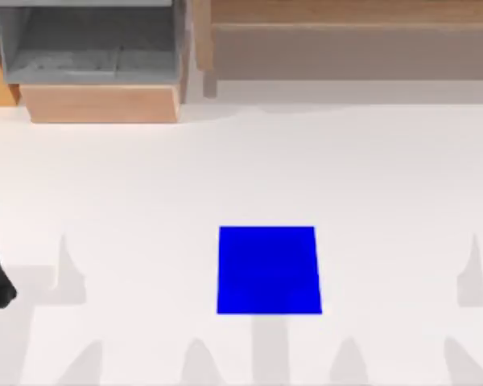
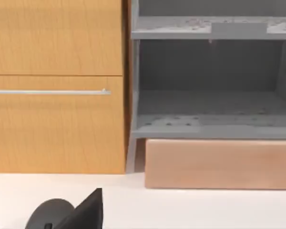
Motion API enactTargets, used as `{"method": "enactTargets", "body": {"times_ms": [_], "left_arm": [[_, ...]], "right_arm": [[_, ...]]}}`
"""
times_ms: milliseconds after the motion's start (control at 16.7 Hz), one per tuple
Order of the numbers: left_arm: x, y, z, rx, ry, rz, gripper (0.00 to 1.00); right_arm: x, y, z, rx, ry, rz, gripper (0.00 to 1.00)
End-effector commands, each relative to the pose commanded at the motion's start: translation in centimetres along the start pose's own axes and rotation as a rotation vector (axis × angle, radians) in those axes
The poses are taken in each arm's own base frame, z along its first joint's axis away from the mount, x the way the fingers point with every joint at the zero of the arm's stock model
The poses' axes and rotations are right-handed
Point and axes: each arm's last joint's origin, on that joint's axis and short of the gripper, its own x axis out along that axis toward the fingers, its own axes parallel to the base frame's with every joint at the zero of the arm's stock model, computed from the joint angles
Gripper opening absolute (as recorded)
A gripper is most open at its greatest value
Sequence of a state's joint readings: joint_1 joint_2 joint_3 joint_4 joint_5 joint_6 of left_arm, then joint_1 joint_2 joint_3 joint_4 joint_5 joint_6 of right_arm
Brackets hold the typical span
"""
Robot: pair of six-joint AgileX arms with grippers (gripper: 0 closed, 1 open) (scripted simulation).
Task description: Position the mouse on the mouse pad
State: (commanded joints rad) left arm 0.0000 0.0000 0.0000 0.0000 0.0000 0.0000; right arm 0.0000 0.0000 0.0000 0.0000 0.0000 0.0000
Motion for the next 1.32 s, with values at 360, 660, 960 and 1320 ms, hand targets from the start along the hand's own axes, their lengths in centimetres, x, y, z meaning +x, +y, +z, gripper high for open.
{"method": "enactTargets", "body": {"times_ms": [360,660,960,1320], "left_arm": [[0.0,-0.1,2.1,0.013,0.052,-0.01,1.0],[1.6,-0.3,8.1,0.054,0.272,-0.046,1.0],[8.5,-0.5,12.1,0.089,0.734,-0.09,1.0],[21.2,1.2,10.0,0.059,1.325,-0.097,1.0]], "right_arm": [[0.0,0.0,0.0,0.0,0.0,0.0,1.0],[0.0,0.0,0.0,0.0,0.0,0.0,1.0],[0.0,0.0,0.0,0.0,0.0,0.0,1.0],[0.0,0.0,0.0,0.0,0.0,0.0,1.0]]}}
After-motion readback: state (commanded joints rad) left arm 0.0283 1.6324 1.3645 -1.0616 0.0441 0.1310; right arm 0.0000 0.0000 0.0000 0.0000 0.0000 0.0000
